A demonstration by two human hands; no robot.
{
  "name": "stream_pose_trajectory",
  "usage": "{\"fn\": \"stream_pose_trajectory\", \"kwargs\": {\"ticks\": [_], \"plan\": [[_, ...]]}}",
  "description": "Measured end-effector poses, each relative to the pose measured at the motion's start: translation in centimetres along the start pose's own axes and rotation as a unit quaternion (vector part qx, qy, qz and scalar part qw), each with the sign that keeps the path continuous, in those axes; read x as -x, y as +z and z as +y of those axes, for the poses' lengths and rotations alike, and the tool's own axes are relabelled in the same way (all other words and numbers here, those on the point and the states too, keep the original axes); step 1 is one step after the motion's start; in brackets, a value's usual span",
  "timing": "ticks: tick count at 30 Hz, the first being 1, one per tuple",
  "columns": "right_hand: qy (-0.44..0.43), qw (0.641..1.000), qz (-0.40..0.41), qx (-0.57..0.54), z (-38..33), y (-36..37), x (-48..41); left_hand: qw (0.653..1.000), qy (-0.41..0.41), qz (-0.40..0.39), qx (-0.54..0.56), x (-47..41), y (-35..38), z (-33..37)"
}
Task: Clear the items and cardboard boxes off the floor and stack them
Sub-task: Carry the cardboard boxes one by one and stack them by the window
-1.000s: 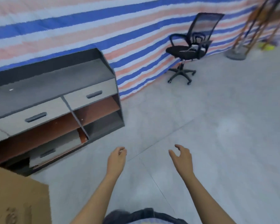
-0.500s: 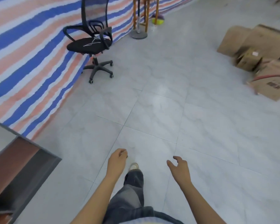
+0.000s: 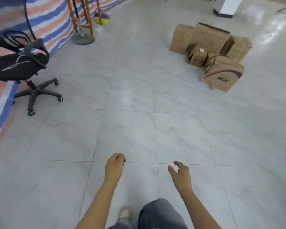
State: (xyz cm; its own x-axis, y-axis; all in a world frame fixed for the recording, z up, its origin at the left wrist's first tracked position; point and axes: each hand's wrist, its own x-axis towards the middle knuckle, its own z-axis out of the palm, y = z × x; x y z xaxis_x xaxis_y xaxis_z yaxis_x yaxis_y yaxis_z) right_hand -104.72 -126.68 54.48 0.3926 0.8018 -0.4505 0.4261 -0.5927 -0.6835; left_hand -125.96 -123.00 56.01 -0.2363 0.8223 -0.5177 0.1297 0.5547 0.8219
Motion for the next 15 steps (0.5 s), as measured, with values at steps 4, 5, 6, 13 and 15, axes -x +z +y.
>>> {"fn": "stream_pose_trajectory", "kwargs": {"ticks": [4,5,6,13,15], "plan": [[0.071,0.997,0.000,-0.002,0.5,-1.1,-4.8,0.992,-0.033,-0.069,-0.100,-3.5,4.9,0.7],[0.073,0.997,0.002,-0.009,0.2,-1.5,-6.5,0.991,-0.031,-0.070,-0.110,-4.8,6.0,1.4],[0.067,0.998,0.008,-0.017,-0.3,-2.1,-8.5,0.991,-0.024,-0.065,-0.114,-6.4,7.1,2.5],[0.018,0.991,0.091,-0.096,-7.3,-11.7,-25.3,0.990,0.041,-0.068,-0.117,-16.4,19.0,14.1],[0.010,0.987,0.113,-0.114,-9.1,-14.6,-29.1,0.988,0.055,-0.071,-0.124,-18.0,22.4,16.9]]}}
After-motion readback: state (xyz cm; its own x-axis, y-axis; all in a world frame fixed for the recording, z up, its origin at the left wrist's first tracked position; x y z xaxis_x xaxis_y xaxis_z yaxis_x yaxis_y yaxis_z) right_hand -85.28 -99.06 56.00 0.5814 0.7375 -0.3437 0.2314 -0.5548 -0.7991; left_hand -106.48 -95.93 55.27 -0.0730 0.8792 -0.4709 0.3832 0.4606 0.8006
